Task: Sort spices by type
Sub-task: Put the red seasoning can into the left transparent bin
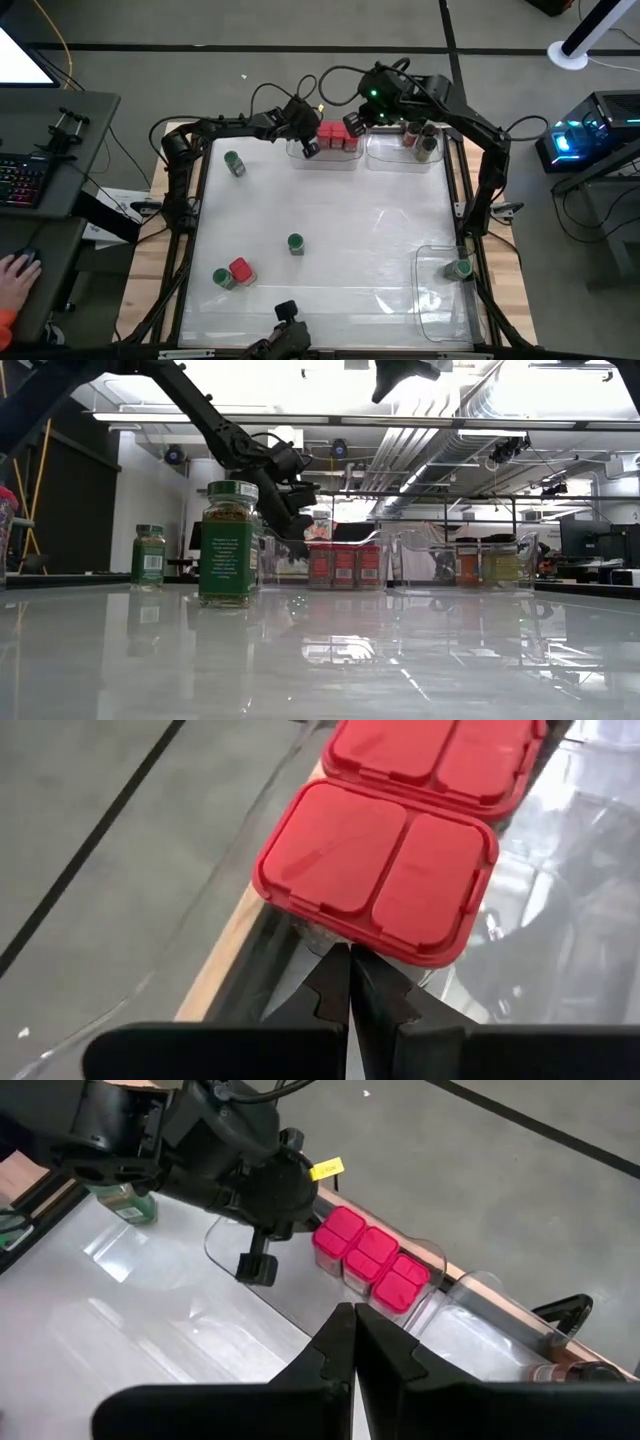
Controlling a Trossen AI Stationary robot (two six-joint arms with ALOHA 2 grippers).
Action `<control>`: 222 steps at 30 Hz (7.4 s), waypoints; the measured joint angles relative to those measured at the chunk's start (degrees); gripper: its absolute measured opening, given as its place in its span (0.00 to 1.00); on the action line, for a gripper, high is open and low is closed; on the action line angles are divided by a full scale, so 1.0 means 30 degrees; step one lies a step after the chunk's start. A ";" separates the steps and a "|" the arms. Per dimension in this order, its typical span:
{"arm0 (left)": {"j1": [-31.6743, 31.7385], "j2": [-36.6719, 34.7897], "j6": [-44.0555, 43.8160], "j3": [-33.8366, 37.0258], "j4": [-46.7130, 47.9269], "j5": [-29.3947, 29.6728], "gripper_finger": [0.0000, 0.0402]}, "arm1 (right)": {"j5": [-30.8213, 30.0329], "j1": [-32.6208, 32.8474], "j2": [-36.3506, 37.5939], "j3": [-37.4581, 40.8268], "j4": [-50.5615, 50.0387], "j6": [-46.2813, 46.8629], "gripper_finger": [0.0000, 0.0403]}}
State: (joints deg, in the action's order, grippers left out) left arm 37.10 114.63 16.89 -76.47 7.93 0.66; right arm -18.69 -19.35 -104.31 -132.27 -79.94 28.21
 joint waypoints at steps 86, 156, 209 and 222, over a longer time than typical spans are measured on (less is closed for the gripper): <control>-1.3259 -1.2248 -0.5632 0.8694 1.0886 0.0869 0.00 | 0.1207 -0.2413 0.0000 0.0003 0.0561 -0.5982 0.00; -0.9865 -0.8106 0.2458 0.6725 1.2643 0.0519 0.73 | 0.1820 -0.2413 0.0000 0.0004 0.0495 -0.4619 0.00; 0.0019 -0.2533 -1.6319 -0.4044 1.1059 0.3454 0.45 | 0.1791 -0.2034 0.0000 0.0003 -0.0408 -0.3494 0.00; -0.0254 -0.1764 -1.7653 -0.4044 1.0941 0.3082 0.45 | 0.1769 -0.2034 0.0000 0.0004 -0.0262 -0.3563 0.00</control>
State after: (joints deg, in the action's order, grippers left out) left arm 36.34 109.33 -36.06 -88.60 40.75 9.91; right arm -13.39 -25.45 -104.31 -132.26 -80.73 17.52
